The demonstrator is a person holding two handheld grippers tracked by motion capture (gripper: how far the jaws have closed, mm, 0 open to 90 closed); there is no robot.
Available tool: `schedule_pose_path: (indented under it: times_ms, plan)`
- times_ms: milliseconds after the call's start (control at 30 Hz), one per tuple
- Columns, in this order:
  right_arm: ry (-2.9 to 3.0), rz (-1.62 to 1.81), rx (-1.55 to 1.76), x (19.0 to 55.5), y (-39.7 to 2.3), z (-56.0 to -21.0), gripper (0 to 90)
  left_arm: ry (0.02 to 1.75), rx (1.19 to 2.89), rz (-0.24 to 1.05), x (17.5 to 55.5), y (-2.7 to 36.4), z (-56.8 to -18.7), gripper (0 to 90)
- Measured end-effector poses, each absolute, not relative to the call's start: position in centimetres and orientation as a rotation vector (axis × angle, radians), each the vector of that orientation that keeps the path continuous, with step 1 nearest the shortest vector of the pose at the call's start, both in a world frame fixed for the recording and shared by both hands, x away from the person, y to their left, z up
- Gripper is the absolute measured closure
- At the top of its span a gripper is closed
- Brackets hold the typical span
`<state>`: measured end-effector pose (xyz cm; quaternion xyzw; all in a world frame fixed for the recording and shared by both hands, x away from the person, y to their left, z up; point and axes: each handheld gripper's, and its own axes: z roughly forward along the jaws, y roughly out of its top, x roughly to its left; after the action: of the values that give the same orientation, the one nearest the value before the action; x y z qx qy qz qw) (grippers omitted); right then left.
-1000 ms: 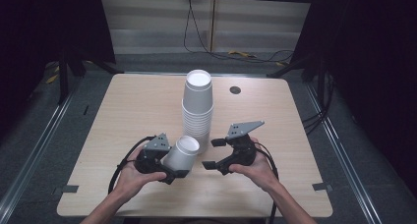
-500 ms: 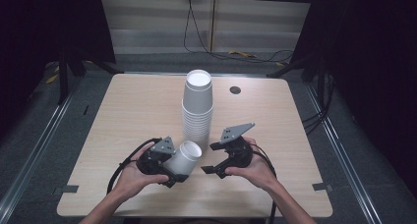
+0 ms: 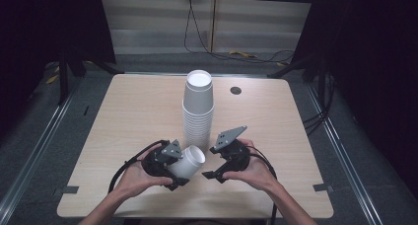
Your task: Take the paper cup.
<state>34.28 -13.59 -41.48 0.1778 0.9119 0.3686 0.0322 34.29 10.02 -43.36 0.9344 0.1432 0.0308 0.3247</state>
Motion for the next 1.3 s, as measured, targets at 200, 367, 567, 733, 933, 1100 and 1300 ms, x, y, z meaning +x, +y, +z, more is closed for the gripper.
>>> schedule_pose_path:
  times_ms: [200, 367, 567, 733, 933, 1100, 1300]
  plan:
    - [2.851, 1.028, 0.483, 34.1, -13.1, -41.7, 15.7, 0.331, 2.506, 0.08, 34.0, 9.2, -43.3, 14.7]
    - [2.906, 0.971, 0.447, 34.0, -12.6, -42.1, 16.8, 0.269, 2.563, 0.08, 33.9, 8.6, -43.8, 14.7]
    - [2.925, 0.936, 0.413, 33.9, -12.2, -42.3, 18.2, 0.244, 2.576, 0.079, 33.7, 8.4, -43.7, 14.6]
    - [2.929, 0.933, 0.406, 34.0, -12.1, -42.1, 18.2, 0.232, 2.593, 0.092, 33.8, 8.3, -43.8, 14.7]
    - [2.951, 0.915, 0.39, 34.0, -11.7, -42.2, 16.2, 0.212, 2.601, 0.086, 33.7, 7.6, -44.0, 14.6]
    - [2.965, 0.904, 0.38, 34.0, -11.2, -42.5, 16.5, 0.175, 2.605, 0.099, 33.3, 6.7, -44.0, 14.5]
    - [2.985, 0.94, 0.342, 33.9, -11.2, -42.5, 16.4, 0.15, 2.615, 0.099, 33.0, 6.5, -44.0, 14.5]
